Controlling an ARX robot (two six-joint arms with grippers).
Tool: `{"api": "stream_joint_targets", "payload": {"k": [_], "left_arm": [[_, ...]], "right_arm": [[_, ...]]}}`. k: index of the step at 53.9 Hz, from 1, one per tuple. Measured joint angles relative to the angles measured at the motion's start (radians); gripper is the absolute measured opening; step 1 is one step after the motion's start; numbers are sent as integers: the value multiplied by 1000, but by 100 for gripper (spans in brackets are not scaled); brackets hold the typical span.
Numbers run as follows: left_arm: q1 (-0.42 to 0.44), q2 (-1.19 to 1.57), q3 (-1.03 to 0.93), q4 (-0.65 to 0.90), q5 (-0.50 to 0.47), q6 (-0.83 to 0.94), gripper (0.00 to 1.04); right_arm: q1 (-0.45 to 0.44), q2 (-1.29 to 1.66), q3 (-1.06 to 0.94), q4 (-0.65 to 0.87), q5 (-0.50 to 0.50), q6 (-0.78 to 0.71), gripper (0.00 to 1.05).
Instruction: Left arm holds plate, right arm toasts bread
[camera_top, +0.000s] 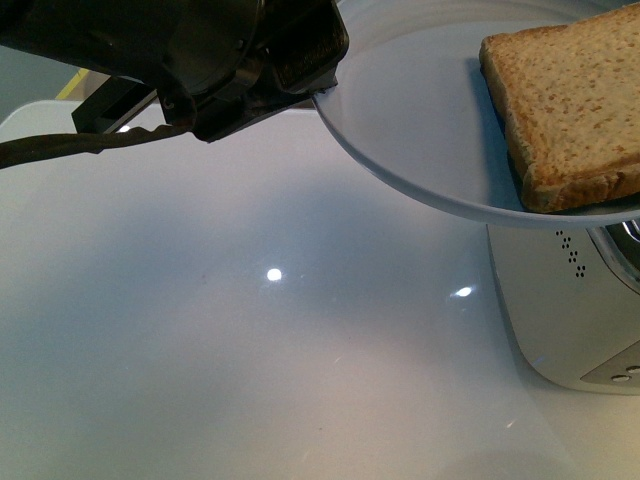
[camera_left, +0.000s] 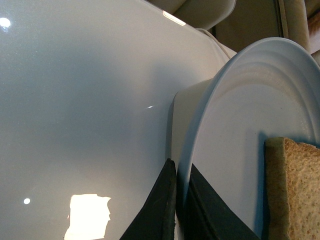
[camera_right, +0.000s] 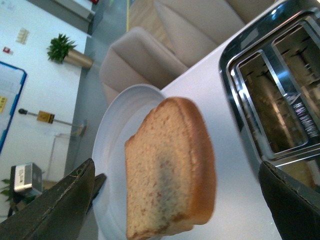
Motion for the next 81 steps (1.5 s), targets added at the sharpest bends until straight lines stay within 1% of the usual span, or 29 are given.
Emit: {"api": "stream_joint_targets", "payload": {"k": [5,12,21,42,44,49,51,52,57,64,66,67,71,74,81], "left_arm": [[0,0,0,0,0,0,3],[0,0,0,0,-1,0,3],[0,0,0,0,0,0,3],[0,0,0,0,0,0,3],[0,0,0,0,0,0,3],[0,0,0,0,0,0,3],[0,0,0,0,0,0,3],[0,0,0,0,0,0,3],[0,0,0,0,0,0,3],[0,0,0,0,0,-1,3],[0,0,0,0,0,-1,3],[0,0,0,0,0,-2,3],[0,0,0,0,0,-3,3],[0,0,0,0,0,-5,3],[0,0,0,0,0,-7,3]], "right_arm": [[72,36,-8,40,18,58,96],[121,86,-15,86,31,115,96],[130,115,-16,94,40,146,96],[133,155,-28,130,28,187,95],[134,161,-30,136,28,193,92],[138,174,-32,138,29,195,78],[139,178,-32,138,32,195,71],[140,179,-32,138,32,195,66],[140,179,-32,139,32,195,49],[140,178,-32,142,27,195,31],[139,177,-32,142,24,195,24],[138,174,-32,142,20,195,19],[132,164,-27,140,13,195,8],[126,154,-16,134,6,195,3],[109,130,18,116,3,183,3]]}}
